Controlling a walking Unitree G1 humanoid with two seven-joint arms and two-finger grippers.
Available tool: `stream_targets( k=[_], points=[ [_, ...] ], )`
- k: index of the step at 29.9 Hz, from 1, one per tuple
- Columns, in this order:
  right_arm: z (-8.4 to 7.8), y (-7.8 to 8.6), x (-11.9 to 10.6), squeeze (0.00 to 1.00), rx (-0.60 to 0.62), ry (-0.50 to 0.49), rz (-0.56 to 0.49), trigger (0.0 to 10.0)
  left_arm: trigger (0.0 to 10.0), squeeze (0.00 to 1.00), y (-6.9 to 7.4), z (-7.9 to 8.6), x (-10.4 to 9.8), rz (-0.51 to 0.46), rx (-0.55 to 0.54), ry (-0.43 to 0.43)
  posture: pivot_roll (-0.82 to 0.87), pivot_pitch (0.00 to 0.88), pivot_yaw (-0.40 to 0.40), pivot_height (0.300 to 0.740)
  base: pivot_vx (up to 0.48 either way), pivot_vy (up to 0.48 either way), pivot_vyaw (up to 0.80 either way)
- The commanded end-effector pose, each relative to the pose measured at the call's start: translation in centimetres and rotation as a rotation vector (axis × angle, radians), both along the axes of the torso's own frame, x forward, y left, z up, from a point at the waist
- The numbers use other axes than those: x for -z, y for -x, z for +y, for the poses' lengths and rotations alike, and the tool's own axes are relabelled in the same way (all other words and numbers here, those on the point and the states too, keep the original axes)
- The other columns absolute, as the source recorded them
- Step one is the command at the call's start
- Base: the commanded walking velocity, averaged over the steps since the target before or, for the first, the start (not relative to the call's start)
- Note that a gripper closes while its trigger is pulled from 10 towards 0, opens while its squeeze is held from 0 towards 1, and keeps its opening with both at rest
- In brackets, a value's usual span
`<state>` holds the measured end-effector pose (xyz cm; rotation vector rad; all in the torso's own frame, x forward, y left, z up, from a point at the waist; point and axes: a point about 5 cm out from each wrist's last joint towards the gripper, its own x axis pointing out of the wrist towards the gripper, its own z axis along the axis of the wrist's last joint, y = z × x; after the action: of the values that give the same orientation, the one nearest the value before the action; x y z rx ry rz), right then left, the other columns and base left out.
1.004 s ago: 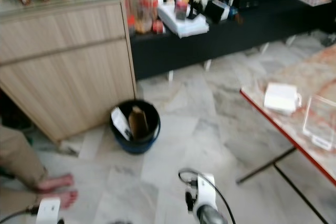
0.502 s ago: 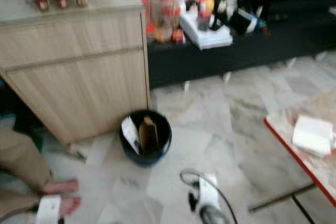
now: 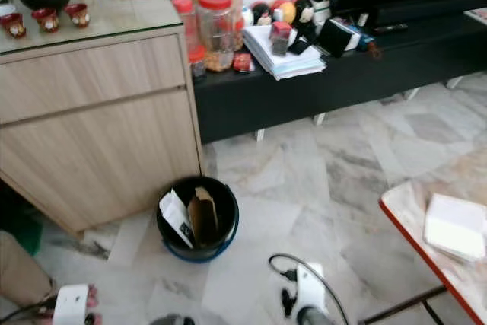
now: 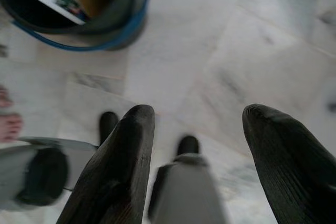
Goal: Picking trash to rubbish bin
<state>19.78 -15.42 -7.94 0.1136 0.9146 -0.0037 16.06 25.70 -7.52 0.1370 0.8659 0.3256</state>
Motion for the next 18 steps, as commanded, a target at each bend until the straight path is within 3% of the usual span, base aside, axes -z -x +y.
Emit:
stream_targets(
  k=[1, 11, 15, 18],
  points=[
    [-1.14, 0.7, 0.31, 0.0, 0.027, 0.019, 0.024, 10.0, 10.0, 0.0, 0.35, -0.11, 0.23, 0.015, -0.015, 0.01, 0.13, 0.192, -0.011, 0.74, 0.412, 0.0, 0.0],
    [-0.72, 0.65, 0.3, 0.0, -0.004, 0.01, 0.022, 10.0, 10.0, 0.0, 0.03, -0.2, 0.12, 0.009, -0.008, 0.012, 0.14, 0.196, -0.008, 0.74, 0.412, 0.0, 0.0],
    [-0.58, 0.55, 0.26, 0.0, -0.01, 0.012, 0.017, 10.0, 10.0, 0.0, -0.05, -0.19, 0.08, 0.006, -0.007, 0.011, 0.14, 0.198, -0.009, 0.74, 0.412, 0.0, 0.6],
    [-0.71, 0.68, 0.33, 0.0, 0.008, 0.008, 0.023, 10.0, 10.0, 0.0, -0.06, -0.2, 0.07, 0.005, -0.008, 0.01, 0.14, 0.198, -0.011, 0.74, 0.412, 0.0, 0.0]
  ],
)
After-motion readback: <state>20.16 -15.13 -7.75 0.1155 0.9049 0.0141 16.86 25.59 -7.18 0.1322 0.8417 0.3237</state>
